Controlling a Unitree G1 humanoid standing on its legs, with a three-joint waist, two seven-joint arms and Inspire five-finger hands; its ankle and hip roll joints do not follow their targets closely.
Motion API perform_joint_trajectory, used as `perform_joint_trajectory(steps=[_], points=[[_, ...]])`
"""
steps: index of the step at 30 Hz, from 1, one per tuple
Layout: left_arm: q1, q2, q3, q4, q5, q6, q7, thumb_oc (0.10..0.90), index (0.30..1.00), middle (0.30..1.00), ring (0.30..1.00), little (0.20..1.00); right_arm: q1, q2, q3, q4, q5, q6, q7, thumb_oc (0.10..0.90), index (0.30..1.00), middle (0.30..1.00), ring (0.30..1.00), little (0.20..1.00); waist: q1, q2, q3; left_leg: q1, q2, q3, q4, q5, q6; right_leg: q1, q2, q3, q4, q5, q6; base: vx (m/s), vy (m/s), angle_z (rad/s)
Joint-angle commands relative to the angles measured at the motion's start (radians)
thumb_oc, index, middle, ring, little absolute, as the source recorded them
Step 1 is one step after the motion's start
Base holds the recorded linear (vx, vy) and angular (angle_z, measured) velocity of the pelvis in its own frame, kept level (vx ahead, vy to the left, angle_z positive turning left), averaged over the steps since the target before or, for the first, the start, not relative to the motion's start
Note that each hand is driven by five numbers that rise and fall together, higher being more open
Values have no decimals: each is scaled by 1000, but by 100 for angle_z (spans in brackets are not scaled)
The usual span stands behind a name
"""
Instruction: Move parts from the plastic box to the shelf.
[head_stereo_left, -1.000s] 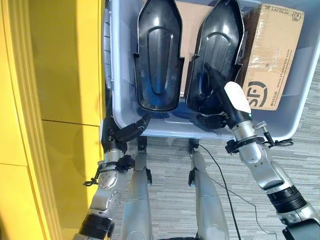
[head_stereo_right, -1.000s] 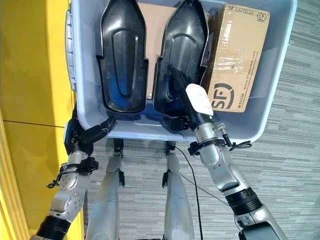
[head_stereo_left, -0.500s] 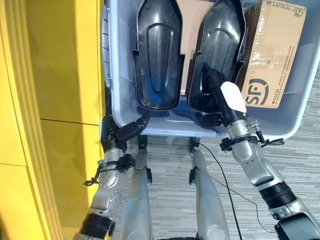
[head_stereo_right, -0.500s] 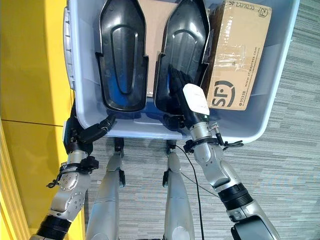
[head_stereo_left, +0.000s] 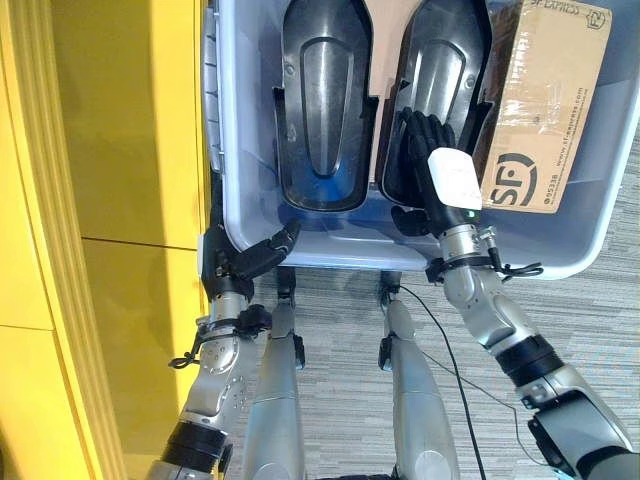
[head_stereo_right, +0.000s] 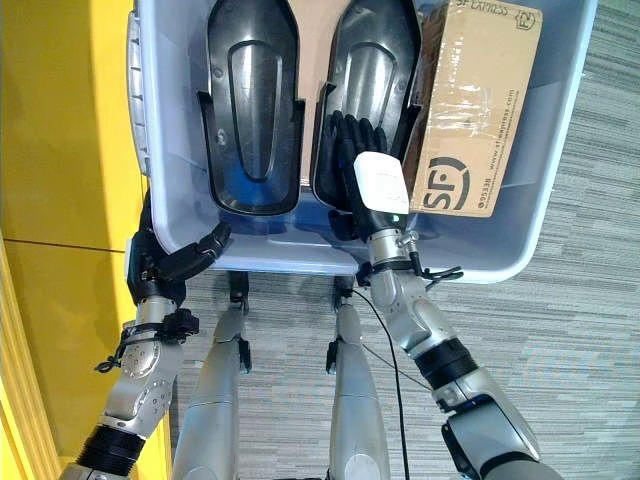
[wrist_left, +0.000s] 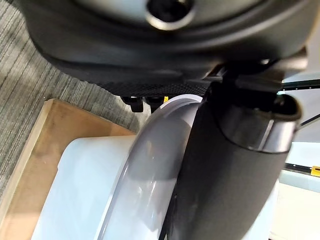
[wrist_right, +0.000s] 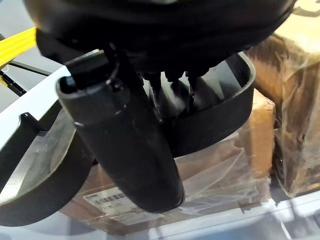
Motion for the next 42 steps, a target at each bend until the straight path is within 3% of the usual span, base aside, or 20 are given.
perform_joint_trajectory(steps=[1,2,3,9,20,30,42], points=[[55,7,-33,45,33,17,41,900,1000,1000,1000,1000,-43,20,46,117,1,25,-8,900,1000,1000,1000,1000,26,27,-5,-32,6,31,68,-67,12,107,-40,4,151,-214,45,0,0,0],[46,7,-39,52,31,17,46,900,1000,1000,1000,1000,-69,37,43,181,18,40,-44,518,465,465,465,465,28,32,-5,-27,6,30,63,-65,11,109,-40,3,151,-214,45,0,0,0],[46,7,-39,53,31,17,46,900,1000,1000,1000,1000,-69,37,44,182,19,40,-44,400,300,300,300,300,28,32,-5,-27,6,30,63,-64,11,108,-40,3,151,-214,45,0,0,0],[31,5,-48,66,37,20,55,900,1000,1000,1000,1000,-45,53,20,185,63,39,-75,400,300,300,300,300,21,33,-5,-18,8,31,60,-63,10,105,-40,5,162,-216,45,0,0,0],[38,1,-43,117,53,34,55,900,1000,1000,1000,1000,125,33,14,23,52,-8,-42,400,300,300,300,300,-1,22,-5,68,16,39,41,-56,9,170,-43,9,158,-213,48,-1,2,-1],[49,10,-14,145,58,48,33,900,1000,1000,1000,1000,253,-22,-47,-150,60,-55,1,400,300,300,300,300,-15,1,-7,266,24,46,-19,-47,4,331,-55,5,116,-194,60,4,0,0],[123,27,14,161,73,62,-43,900,1000,1000,1000,1000,349,-89,-137,-330,63,-115,44,400,300,300,300,300,-21,-3,-150,453,43,63,-135,-15,-6,471,-61,8,20,-155,70,51,-9,-1]])
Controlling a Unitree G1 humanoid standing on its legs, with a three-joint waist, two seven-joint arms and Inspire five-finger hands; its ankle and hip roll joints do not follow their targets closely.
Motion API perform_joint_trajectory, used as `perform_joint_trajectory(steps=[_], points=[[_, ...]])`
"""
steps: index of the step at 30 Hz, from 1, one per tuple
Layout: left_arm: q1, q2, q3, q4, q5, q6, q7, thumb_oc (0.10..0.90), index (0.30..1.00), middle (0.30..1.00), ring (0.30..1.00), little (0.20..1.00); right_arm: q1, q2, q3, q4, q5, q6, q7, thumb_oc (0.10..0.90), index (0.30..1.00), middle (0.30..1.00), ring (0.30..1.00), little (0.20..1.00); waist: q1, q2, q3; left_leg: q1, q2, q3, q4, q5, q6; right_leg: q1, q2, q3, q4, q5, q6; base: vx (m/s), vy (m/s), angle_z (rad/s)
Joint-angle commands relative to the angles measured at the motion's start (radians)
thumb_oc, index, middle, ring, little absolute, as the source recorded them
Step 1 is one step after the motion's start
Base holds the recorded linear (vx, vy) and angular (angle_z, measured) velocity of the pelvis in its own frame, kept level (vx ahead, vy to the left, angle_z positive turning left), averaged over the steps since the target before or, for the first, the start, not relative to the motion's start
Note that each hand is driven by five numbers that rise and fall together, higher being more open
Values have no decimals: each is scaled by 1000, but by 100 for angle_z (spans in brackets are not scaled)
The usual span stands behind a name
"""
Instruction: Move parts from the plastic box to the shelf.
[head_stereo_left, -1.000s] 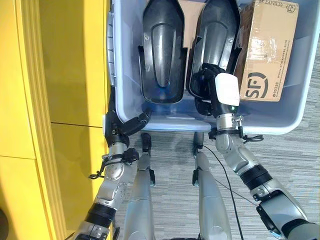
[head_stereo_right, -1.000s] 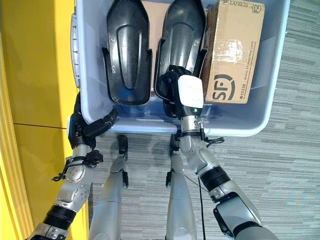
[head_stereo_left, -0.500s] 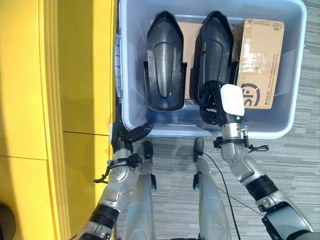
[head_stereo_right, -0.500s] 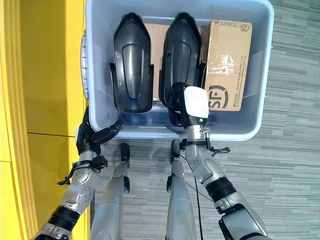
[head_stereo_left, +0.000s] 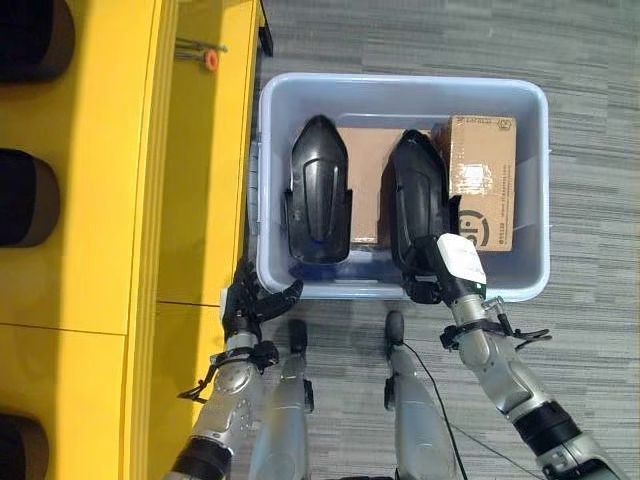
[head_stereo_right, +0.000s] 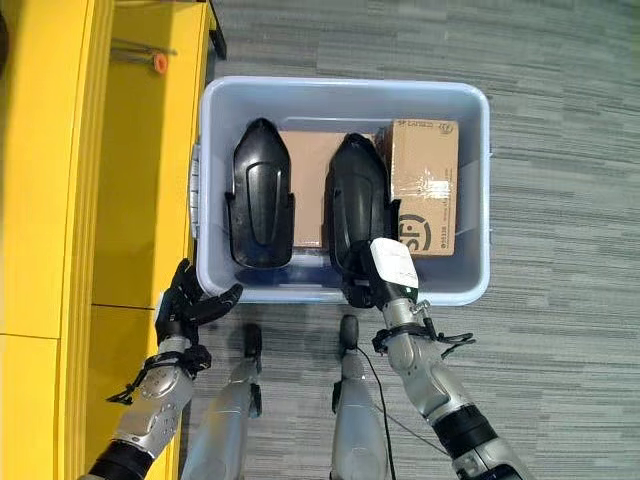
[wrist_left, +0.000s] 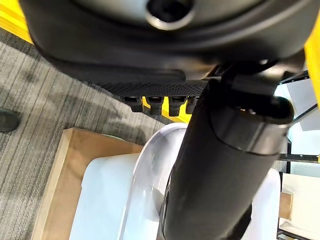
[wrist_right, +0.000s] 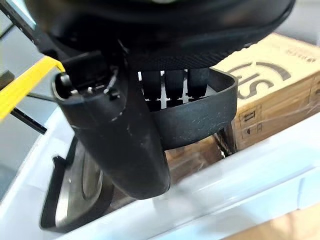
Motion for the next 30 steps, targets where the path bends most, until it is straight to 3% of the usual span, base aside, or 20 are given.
perform_joint_trajectory(steps=[1,7,19,24,30], points=[[40,55,18,-46,52,-51,-37,900,1000,1000,1000,1000,-35,-33,-77,-149,9,-109,-50,400,300,300,300,300,2,-19,-134,35,47,37,-19,-17,-9,90,-51,4,78,-142,68,27,-10,-12],[83,56,39,-39,51,-38,-88,900,1000,1000,1000,1000,-42,-57,-120,-202,27,-139,-25,400,300,300,300,300,-2,-13,-222,116,57,50,-76,-5,-15,148,-52,12,40,-135,73,51,-17,-8],[152,49,59,-35,59,-8,-167,900,1000,1000,1000,1000,-107,-145,-135,-252,55,-174,60,400,300,300,300,300,1,-7,-324,212,75,71,-98,-15,-21,219,-46,24,30,-147,75,60,-25,-7],[183,63,71,-39,39,8,-217,900,1000,1000,1000,1000,-255,-273,-85,-241,150,-193,157,400,300,300,300,300,9,-4,-388,274,95,81,-90,-28,-27,273,-33,26,41,-177,69,60,-77,-1],[203,82,90,-45,3,18,-228,900,1000,1000,1000,1000,-450,-431,26,-222,257,-197,233,400,300,300,300,300,23,14,-415,305,125,69,-74,-9,-42,318,7,20,79,-233,35,-13,-124,-4]])
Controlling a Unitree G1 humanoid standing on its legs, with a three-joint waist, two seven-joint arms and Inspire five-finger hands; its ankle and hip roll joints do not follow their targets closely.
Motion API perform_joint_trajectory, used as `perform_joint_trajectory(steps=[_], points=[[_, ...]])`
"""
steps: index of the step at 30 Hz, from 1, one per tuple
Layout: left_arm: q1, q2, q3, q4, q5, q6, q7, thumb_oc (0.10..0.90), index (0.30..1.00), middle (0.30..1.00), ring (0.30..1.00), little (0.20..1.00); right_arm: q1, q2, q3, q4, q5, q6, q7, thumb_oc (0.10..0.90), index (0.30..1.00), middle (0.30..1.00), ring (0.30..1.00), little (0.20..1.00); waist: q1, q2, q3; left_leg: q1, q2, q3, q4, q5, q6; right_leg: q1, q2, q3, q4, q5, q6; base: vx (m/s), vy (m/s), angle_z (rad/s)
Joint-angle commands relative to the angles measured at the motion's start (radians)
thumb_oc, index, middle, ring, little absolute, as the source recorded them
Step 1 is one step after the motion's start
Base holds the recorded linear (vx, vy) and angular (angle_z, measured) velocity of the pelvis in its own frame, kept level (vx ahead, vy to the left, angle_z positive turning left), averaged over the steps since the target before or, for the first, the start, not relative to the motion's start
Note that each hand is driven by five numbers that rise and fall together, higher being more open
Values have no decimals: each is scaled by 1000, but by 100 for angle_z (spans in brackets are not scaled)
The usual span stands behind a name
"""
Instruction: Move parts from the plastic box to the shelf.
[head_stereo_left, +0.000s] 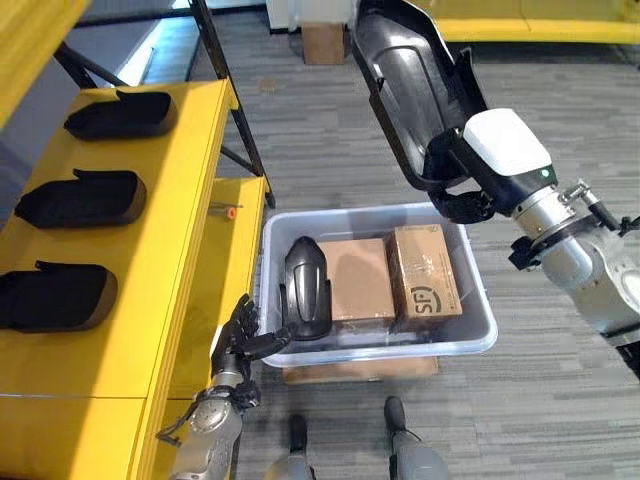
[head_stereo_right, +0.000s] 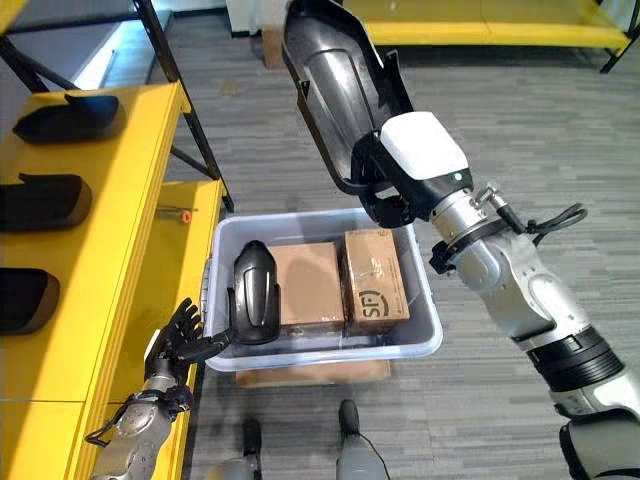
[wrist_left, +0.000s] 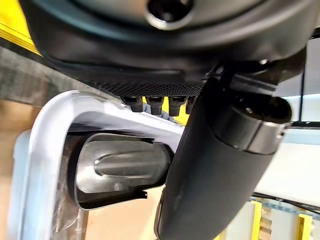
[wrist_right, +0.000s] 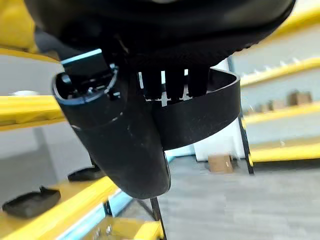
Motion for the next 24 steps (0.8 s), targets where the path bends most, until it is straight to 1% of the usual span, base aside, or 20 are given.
perform_joint_trajectory(steps=[1,2,4,5,6,7,8,9,11,12,13,14,15,16,17,18,19,21,22,24], points=[[1,83,-16,-13,-21,-55,-7,900,1000,1000,1000,1000,-105,61,37,-24,80,-51,-41,400,300,300,300,300,25,-37,-154,-34,55,-6,83,-6,-43,64,-57,-11,148,-215,53,-146,-226,10],[-3,84,-17,-5,-26,-55,-4,900,1000,1000,1000,1000,-154,53,64,-2,99,-44,-37,400,300,300,300,300,33,-28,-145,-42,68,-22,90,20,-53,65,-38,-17,164,-234,37,-157,-222,12],[0,77,-16,-5,-38,-53,7,900,1000,1000,1000,1000,-192,76,84,28,128,-36,-53,400,300,300,300,300,39,-13,-131,-50,85,-39,94,52,-62,62,-15,-26,187,-252,17,-114,-143,20],[-1,76,-15,-5,-38,-53,7,900,1000,1000,1000,1000,-194,76,86,30,128,-37,-54,400,300,300,300,300,37,-11,-131,-50,86,-40,93,53,-63,62,-14,-27,189,-253,16,-133,-176,34],[7,73,-10,-13,-43,-54,11,900,1000,1000,1000,1000,-233,93,106,44,140,-31,-61,400,300,300,300,300,47,2,-109,-59,104,-58,99,85,-69,53,12,-39,218,-272,-3,-96,-135,33],[7,73,-10,-13,-43,-54,11,900,1000,1000,1000,1000,-233,93,107,44,140,-31,-61,400,300,300,300,300,46,2,-109,-59,104,-59,99,85,-69,53,12,-39,218,-272,-3,-215,-260,29],[22,72,-1,-15,-44,-54,15,900,1000,1000,1000,1000,-273,107,122,49,148,-34,-68,400,300,300,300,300,63,19,-83,-73,125,-80,97,138,-81,36,38,-52,241,-284,-19,-191,-207,17],[27,72,4,-18,-43,-56,17,900,1000,1000,1000,1000,-290,110,130,54,149,-36,-73,400,300,300,300,300,68,29,-69,-86,136,-93,86,176,-92,27,51,-58,245,-288,-26,-268,-263,15],[35,72,12,-14,-44,-56,17,900,1000,1000,1000,1000,-328,106,152,58,147,-36,-76,400,300,300,300,300,83,44,-46,-117,150,-114,40,258,-112,3,62,-87,247,-287,-35,-194,-145,27],[34,70,13,-14,-44,-56,17,900,1000,1000,1000,1000,-331,106,155,61,148,-36,-77,400,300,300,300,300,78,46,-47,-118,151,-118,34,264,-113,1,63,-91,247,-287,-36,-334,-201,61],[26,72,20,-6,-42,-62,15,900,1000,1000,1000,1000,-343,104,153,58,147,-35,-83,400,300,300,300,300,93,29,-20,-159,112,-91,51,273,-100,-28,30,-131,235,-272,-41,-359,-231,68],[21,74,19,-6,-41,-64,12,900,1000,1000,1000,1000,-336,106,151,54,145,-35,-85,400,300,300,300,300,88,18,-22,-152,99,-61,109,231,-89,-42,14,-146,214,-251,-40,-364,-226,97],[21,75,19,-6,-41,-64,12,900,1000,1000,1000,1000,-335,106,150,53,145,-35,-85,400,300,300,300,300,88,18,-23,-158,99,-62,113,230,-88,-44,15,-146,211,-247,-40,-205,-151,130],[23,74,19,-9,-42,-65,7,900,1000,1000,1000,1000,-322,107,146,49,139,-36,-84,400,300,300,300,300,84,7,-30,-150,86,-40,173,179,-75,-58,-1,-164,194,-230,-38,-189,-167,123],[23,71,20,-19,-47,-69,1,900,1000,1000,1000,1000,-312,112,141,41,131,-38,-85,400,300,300,300,300,76,-5,-33,-141,71,-9,272,110,-58,-71,-18,-184,176,-209,-40,-237,-204,85],[21,68,15,-28,-49,-71,-4,900,1000,1000,1000,1000,-308,116,138,37,119,-36,-87,400,300,300,300,300,70,-5,-39,-121,65,11,297,68,-53,-77,-24,-200,168,-203,-39,-174,-158,44],[16,64,9,-33,-52,-71,-7,900,1000,1000,1000,1000,-303,123,132,32,113,-37,-87,400,300,300,300,300,62,-2,-43,-95,66,32,316,41,-50,-81,-26,-216,166,-200,-37,-116,-92,60],[-1,62,-8,-46,-53,-70,-10,900,1000,1000,1000,1000,-291,129,113,25,100,-33,-94,400,300,300,300,300,33,17,-55,-24,85,89,331,22,-48,-95,-34,-268,178,-196,-39,-146,-32,121],[-25,60,-24,-53,-51,-68,-11,900,1000,1000,1000,1000,-280,124,89,12,86,-28,-104,400,300,300,300,300,-2,47,-63,51,127,159,313,24,-61,-127,-56,-330,217,-204,-37,-210,74,149],[-46,58,-42,-56,-52,-67,-15,900,1000,1000,1000,1000,-266,113,64,12,72,-17,-119,400,300,300,300,300,-31,79,-67,106,155,200,255,37,-78,-175,-99,-384,281,-201,-27,-179,153,139]])
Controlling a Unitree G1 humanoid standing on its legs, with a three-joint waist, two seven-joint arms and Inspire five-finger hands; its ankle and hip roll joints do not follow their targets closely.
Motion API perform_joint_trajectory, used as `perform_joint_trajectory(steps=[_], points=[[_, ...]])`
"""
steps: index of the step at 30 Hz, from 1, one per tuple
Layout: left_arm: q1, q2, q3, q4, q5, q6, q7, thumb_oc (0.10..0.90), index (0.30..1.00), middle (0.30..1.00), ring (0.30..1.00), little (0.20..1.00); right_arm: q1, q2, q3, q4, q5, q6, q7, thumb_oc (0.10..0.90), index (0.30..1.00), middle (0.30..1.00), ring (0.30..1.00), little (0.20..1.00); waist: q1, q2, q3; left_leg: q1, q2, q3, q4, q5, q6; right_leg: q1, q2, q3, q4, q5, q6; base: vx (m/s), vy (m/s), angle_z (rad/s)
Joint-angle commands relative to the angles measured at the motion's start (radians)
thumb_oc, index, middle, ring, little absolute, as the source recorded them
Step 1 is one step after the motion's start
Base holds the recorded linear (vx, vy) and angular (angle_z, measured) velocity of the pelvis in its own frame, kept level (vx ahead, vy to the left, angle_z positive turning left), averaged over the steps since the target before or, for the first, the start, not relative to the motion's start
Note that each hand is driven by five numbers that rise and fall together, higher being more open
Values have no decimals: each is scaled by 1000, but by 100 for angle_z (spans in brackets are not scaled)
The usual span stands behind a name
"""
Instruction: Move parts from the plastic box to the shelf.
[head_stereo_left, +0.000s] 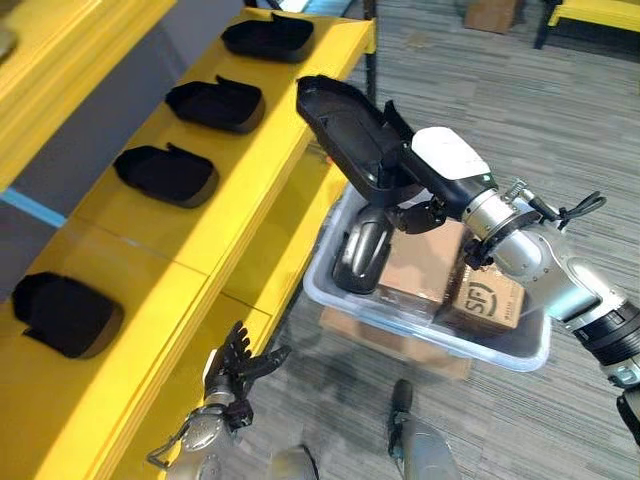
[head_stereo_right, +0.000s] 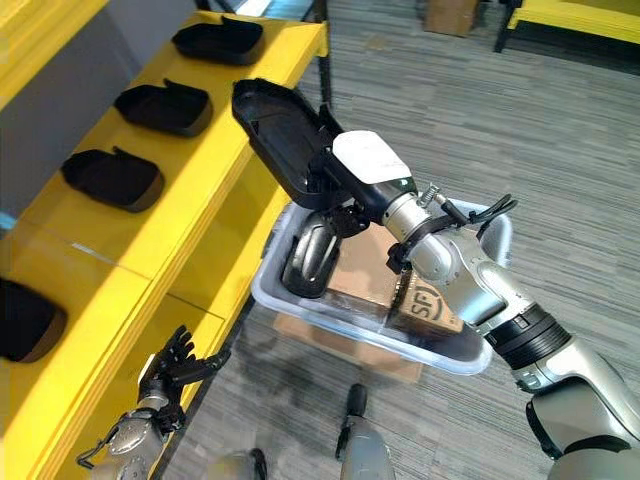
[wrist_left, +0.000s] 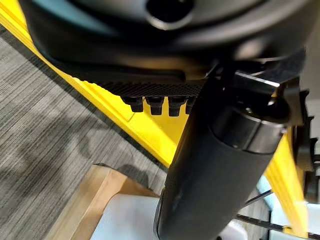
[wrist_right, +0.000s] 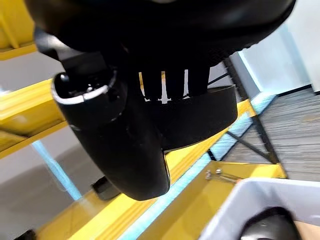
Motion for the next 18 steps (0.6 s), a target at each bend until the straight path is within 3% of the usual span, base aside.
perform_joint_trajectory(steps=[1,4,7,13,14,15,18], points=[[-16,25,-10,-116,-11,-92,-11,900,1000,1000,1000,1000,-139,20,-109,-76,-30,-54,-130,400,300,300,300,300,-39,59,-127,127,107,-5,-67,38,-39,-16,24,-5,66,-139,151,-115,158,143],[-28,19,-37,-112,-4,-85,-29,900,1000,1000,1000,1000,-72,-4,-175,-92,-51,-42,-140,400,300,300,300,300,-57,91,-144,134,80,42,-209,-34,-36,-74,-58,-43,144,-108,181,-101,222,110],[-20,24,-37,-111,10,-82,-27,900,1000,1000,1000,1000,-28,16,-208,-109,-53,-42,-143,400,300,300,300,300,-42,85,-146,130,49,7,-229,-52,-19,-59,-85,-42,138,-73,202,-1,147,62],[-6,28,-31,-125,30,-81,-41,900,1000,1000,1000,1000,51,38,-262,-119,-95,-46,-143,400,300,300,300,300,-14,43,-143,125,6,-11,-218,-124,10,-6,-148,-58,110,-20,238,12,118,23],[-1,29,-29,-130,40,-80,-41,900,1000,1000,1000,1000,64,44,-270,-124,-101,-47,-143,400,300,300,300,300,-8,33,-147,125,-3,-18,-216,-132,14,8,-155,-62,100,-11,246,49,147,35],[1,33,-25,-132,51,-78,-44,900,1000,1000,1000,1000,78,50,-275,-122,-107,-50,-139,400,300,300,300,300,4,5,-160,129,-15,-30,-221,-145,17,39,-165,-67,72,8,259,48,118,28],[3,31,-24,-134,55,-78,-48,900,1000,1000,1000,1000,83,53,-277,-123,-105,-50,-131,400,300,300,300,300,9,-14,-167,126,-23,-43,-218,-152,21,58,-168,-70,48,23,266,28,69,11]])
